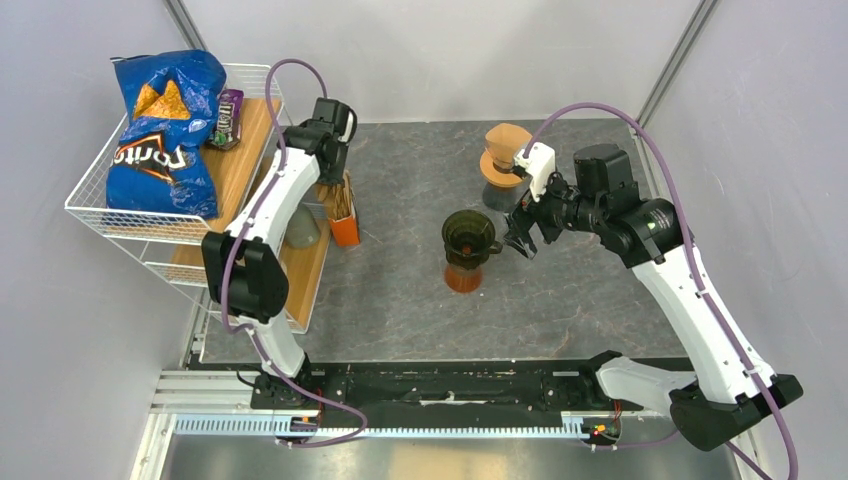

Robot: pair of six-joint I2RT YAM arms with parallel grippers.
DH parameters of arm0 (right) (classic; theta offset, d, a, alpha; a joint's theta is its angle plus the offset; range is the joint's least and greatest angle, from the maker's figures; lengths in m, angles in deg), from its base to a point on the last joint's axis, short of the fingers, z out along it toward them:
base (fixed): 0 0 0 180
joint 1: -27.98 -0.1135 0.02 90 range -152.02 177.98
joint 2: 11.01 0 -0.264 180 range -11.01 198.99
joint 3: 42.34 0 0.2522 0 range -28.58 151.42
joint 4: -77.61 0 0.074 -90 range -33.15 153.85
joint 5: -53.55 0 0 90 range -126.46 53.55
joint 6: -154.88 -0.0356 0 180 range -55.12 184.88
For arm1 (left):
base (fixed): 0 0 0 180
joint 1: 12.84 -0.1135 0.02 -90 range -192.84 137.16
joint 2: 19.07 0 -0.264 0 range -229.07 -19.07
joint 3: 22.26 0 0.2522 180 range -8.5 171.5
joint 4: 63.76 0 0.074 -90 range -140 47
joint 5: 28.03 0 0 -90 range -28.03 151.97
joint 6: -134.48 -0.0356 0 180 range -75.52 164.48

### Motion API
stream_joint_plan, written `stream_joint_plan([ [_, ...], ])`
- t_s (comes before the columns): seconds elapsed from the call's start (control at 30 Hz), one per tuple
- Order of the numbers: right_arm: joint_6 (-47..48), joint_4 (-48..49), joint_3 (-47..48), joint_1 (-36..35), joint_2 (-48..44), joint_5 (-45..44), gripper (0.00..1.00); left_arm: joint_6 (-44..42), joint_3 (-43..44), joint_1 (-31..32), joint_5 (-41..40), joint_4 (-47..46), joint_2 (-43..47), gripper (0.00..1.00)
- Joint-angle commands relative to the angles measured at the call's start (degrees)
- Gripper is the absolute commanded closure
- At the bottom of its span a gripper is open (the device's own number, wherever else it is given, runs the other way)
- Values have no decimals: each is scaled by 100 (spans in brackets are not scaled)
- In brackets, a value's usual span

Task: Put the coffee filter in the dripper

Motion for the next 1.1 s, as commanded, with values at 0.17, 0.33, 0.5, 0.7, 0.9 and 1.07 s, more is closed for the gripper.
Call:
stream_joint_plan([
  [0.17,-122,255,370,17,101,190,3,-525,1331,272,585,752,834,98],
  [0.33,-222,499,576,15,272,163,3,-356,2023,368,1583,989,1144,98],
  [0.5,-272,1234,600,-37,405,16,3,71,2473,368,4435,844,1529,98],
  [0.7,340,1741,723,-505,637,-400,3,1219,2485,369,6578,30,1745,98],
  [0.9,849,2027,894,-1140,853,-913,3,2004,2368,381,7047,-586,1799,98],
  [1.07,993,2299,995,-1444,1036,-1305,3,2187,2165,515,7041,-670,1836,98],
])
